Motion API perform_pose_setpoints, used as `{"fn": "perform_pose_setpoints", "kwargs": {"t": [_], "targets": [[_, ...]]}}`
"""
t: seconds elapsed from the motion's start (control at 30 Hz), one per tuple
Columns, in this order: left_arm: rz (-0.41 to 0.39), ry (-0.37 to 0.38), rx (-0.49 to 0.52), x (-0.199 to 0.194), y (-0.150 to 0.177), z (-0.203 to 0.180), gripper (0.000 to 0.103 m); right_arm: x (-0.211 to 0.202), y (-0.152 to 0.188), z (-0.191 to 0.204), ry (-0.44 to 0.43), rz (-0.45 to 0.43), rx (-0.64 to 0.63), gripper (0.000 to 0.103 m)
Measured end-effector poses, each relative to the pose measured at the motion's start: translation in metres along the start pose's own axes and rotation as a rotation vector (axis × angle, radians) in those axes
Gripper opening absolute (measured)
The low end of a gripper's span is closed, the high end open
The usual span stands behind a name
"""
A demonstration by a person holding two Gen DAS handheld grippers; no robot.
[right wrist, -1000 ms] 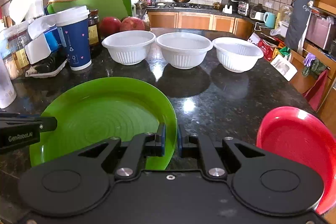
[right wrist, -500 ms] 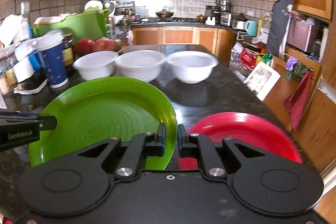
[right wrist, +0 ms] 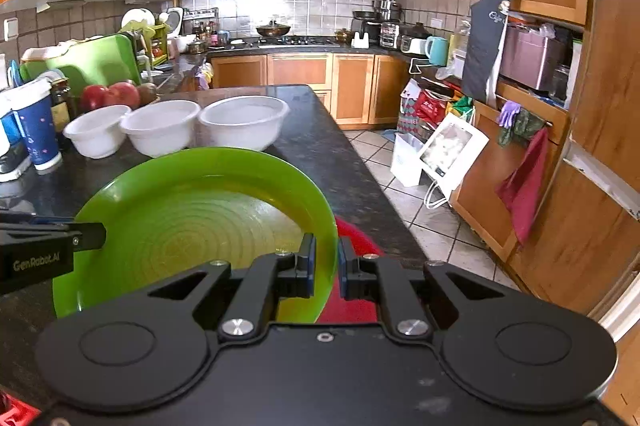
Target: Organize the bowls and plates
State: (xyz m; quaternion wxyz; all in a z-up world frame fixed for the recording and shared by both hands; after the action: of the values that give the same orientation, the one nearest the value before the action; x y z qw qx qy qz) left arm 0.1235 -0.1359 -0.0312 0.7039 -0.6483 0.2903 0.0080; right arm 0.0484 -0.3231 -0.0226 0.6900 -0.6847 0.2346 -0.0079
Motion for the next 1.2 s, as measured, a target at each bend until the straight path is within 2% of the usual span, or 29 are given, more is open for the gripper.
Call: {"fn": "perform_pose_setpoints", "kwargs": {"t": [0.27,0.87,0.97,1.2], "targets": [[0.020,-0.025,0.002,0.008,0.009,-0.026,0.019,0.011,0.012,-0.031,-0.014,0.023,-0.003,0.013],[0.045,-0.109,0.005,0.016,0.023,-0.048,0.020,0.032,0.024,-0.036,-0.085,0.058,-0.022,0.015],[0.038,-0.117,0.014,0.017,0.022,-0.050,0.030,0.030,0.025,-0.036,-0.092,0.062,-0.031,0.016],[0.022,-0.118,0.005,0.010,0.018,-0.048,0.031,0.025,0.019,-0.036,-0.093,0.036,-0.029,0.017]]}}
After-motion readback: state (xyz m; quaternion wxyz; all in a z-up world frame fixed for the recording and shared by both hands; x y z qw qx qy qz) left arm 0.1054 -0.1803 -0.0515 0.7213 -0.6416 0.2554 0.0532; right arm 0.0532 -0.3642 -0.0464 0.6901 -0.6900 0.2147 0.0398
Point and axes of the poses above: each gripper's, at about its wrist camera, not at the fingertips, and x roughly the way its jaws point, z to its left, y to its underside, the point moved 5 cm from there along x, roughly the way its jaws point, and after that the axes turned 15 degrees about -z, right-handed, at the moved point
